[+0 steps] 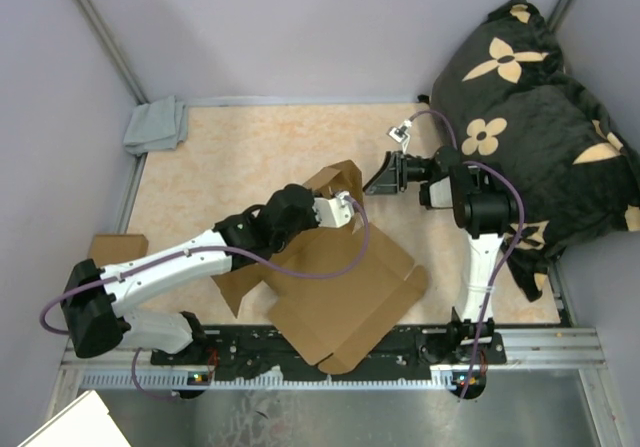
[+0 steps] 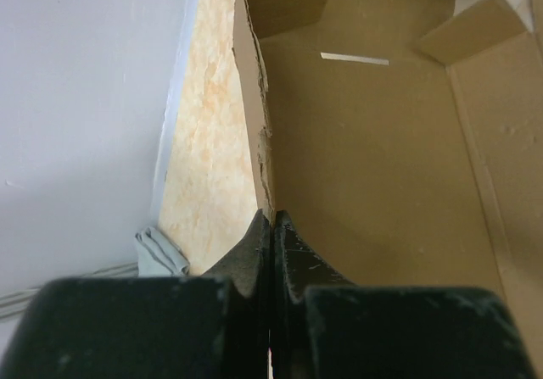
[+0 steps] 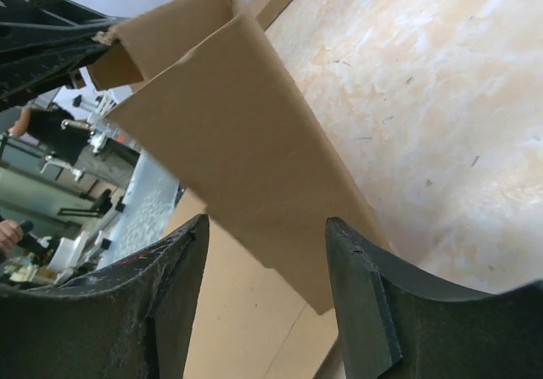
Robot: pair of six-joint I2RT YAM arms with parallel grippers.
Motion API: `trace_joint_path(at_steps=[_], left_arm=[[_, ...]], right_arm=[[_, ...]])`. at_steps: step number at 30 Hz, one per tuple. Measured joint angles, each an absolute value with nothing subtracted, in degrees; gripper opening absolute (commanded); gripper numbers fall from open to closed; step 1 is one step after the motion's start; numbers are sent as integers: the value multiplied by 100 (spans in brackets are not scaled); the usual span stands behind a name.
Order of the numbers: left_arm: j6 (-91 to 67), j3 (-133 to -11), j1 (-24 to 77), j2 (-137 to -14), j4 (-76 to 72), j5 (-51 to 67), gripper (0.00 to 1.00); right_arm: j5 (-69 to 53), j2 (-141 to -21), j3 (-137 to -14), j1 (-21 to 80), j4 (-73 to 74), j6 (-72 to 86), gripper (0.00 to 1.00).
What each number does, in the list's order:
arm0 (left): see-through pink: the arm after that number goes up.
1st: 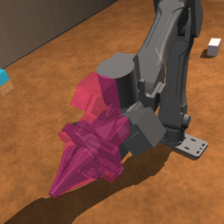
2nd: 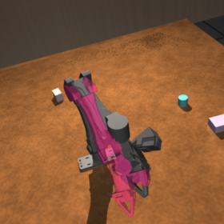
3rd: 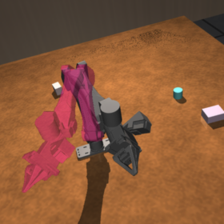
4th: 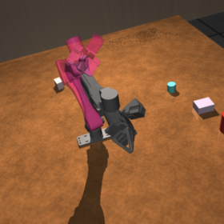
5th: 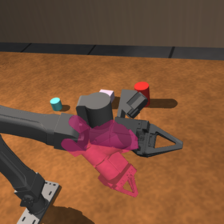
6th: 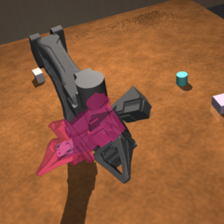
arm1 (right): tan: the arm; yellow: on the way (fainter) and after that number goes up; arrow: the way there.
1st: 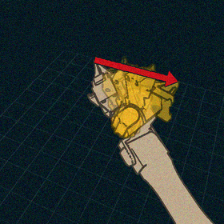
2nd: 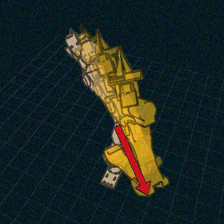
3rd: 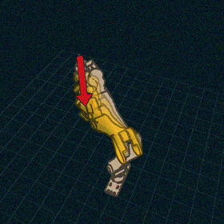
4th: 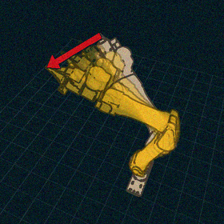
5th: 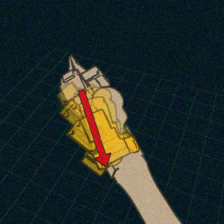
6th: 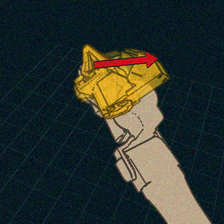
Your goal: Fold the paper box
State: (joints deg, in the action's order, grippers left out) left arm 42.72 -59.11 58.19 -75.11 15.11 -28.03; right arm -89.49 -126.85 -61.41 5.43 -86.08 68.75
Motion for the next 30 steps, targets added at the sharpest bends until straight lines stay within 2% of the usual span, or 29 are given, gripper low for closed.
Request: trace_joint_path(at_steps=[13,23,25,30], left_arm=[[4427,-5492,5968,-7465,1155,-3227,0],[5043,-4508,6001,-6624,224,-3358,0],[5151,-4427,6003,-6490,58,-3361,0],[5286,-4405,6003,-6442,-281,-3356,0]], right_arm=[[-8952,-12617,-6193,622,-8613,6753,57],[-8868,-12617,-6617,346,-8615,6869,56],[-8737,-12584,-6740,252,-8615,6969,61],[-8243,-12298,-7476,119,-8543,7218,64]])
